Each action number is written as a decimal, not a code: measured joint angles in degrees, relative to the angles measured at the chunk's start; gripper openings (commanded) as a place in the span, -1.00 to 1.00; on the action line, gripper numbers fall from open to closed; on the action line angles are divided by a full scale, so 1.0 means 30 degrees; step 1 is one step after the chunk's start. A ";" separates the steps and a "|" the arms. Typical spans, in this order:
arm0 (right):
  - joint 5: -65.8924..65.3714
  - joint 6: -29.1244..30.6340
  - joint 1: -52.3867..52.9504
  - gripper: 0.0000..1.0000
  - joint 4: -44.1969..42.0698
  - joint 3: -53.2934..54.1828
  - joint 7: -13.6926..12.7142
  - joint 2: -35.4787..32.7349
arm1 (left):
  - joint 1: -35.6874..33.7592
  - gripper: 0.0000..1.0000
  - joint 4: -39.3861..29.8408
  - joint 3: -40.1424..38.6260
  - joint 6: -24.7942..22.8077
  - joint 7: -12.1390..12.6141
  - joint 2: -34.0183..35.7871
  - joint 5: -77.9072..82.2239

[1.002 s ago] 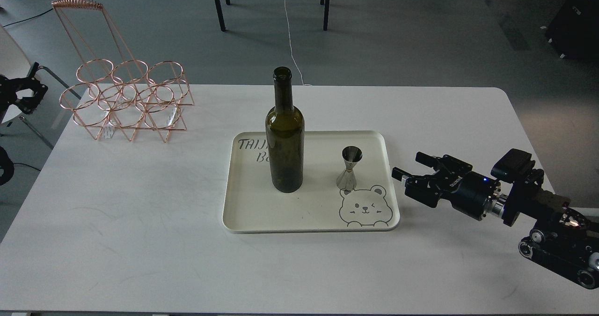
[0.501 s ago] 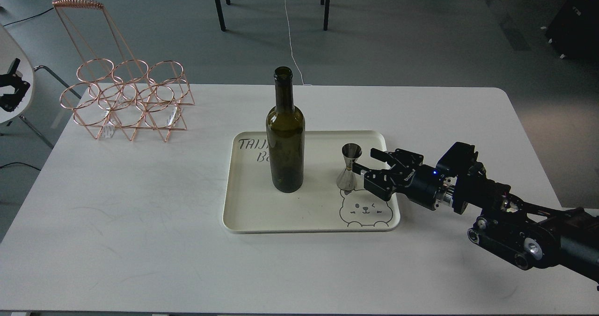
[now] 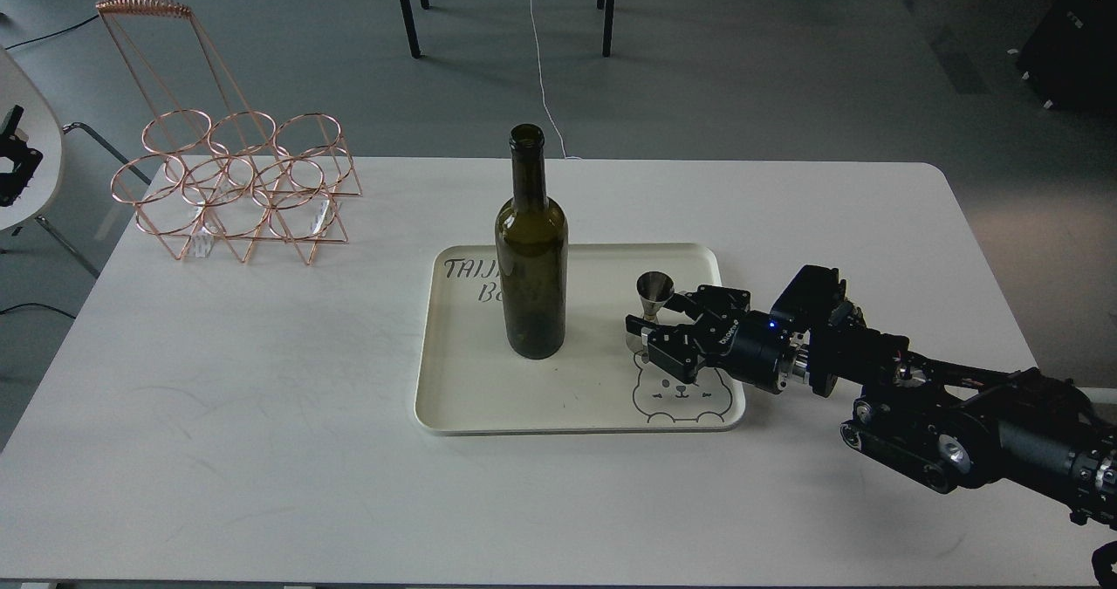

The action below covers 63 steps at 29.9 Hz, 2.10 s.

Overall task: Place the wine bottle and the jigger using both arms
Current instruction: 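Close the right gripper around the metal jigger on the tray, then lift the jigger and carry it off the tray toward the table edge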

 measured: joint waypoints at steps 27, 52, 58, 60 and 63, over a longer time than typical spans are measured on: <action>0.0352 -0.2164 0.0699 -0.92 0.0177 0.1666 0.0000 -0.2318 | -0.0039 0.97 0.0004 -0.0056 0.0000 -0.0004 0.0258 -0.0016; 0.5506 -0.2163 -0.4633 -0.63 -0.0834 0.3181 0.0000 -0.6685 | -0.0295 0.97 -0.0026 -0.0058 0.0000 0.0031 0.0272 0.0046; 0.5509 -0.2161 -0.4614 -0.36 -0.0854 0.3190 0.0000 -0.6563 | -0.0302 0.97 -0.0025 -0.0034 0.0000 0.0053 0.0270 0.0046; 0.5509 -0.2160 -0.4575 -0.35 -0.0836 0.3164 0.0001 -0.6555 | -0.0301 0.97 -0.0025 -0.0010 0.0000 0.0058 0.0269 0.0054; 0.5509 -0.2161 -0.4481 -0.31 -0.0825 0.3143 0.0000 -0.6552 | -0.0302 0.97 -0.0025 0.0000 0.0000 0.0059 0.0269 0.0073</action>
